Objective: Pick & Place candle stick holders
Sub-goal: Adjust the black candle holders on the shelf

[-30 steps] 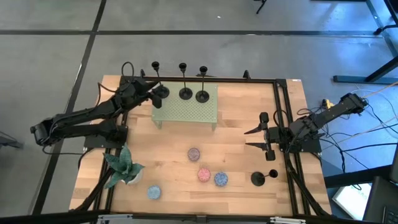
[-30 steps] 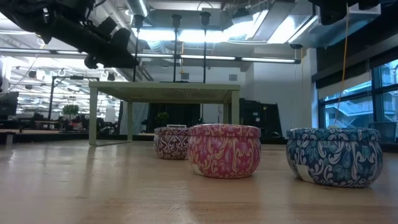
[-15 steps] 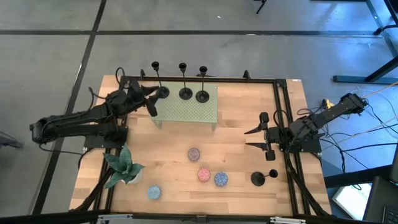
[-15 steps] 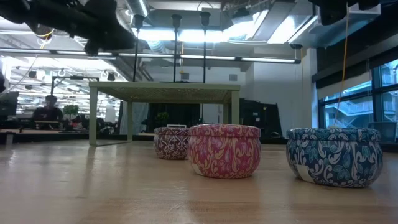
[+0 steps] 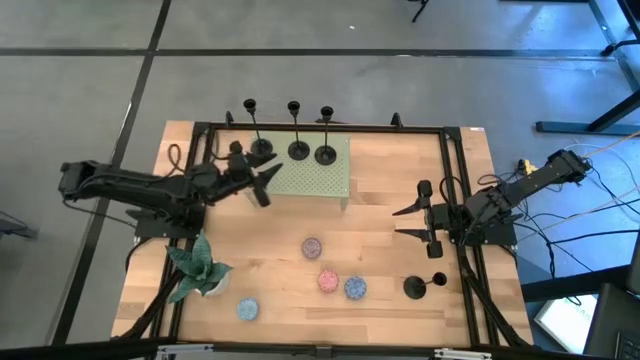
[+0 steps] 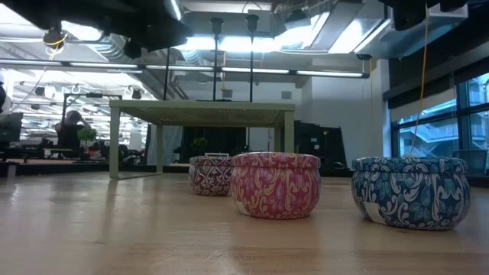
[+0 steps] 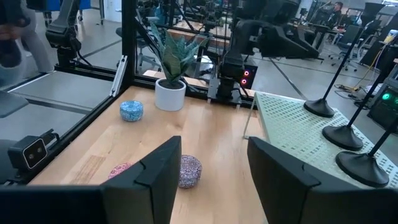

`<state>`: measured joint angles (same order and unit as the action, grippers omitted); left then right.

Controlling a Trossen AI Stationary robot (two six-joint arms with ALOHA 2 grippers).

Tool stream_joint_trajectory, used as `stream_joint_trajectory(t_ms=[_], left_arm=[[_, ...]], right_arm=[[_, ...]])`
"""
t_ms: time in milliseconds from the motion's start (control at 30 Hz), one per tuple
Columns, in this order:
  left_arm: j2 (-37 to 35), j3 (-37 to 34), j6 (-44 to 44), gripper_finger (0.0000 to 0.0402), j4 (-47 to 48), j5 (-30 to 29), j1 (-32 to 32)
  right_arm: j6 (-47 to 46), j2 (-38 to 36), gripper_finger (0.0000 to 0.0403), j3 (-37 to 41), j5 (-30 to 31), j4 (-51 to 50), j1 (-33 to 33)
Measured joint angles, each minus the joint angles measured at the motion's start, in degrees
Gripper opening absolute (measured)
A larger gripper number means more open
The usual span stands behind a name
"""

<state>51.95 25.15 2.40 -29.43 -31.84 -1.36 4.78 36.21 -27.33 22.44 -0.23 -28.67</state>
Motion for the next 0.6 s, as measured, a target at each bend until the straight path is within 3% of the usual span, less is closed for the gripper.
stream_joint_trajectory(t_ms=[333,600], left_arm=[[17.5,12.2,-1.9,0.0152,-0.2,-19.6,1.2],[23.9,14.7,0.3,0.0152,-0.7,-20.9,-2.3]], right_arm=[[0.0,0.0,0.0188,0.0,0.0,0.0,0.0],[0.0,0.0,0.0188,0.0,0.0,0.0,0.0]])
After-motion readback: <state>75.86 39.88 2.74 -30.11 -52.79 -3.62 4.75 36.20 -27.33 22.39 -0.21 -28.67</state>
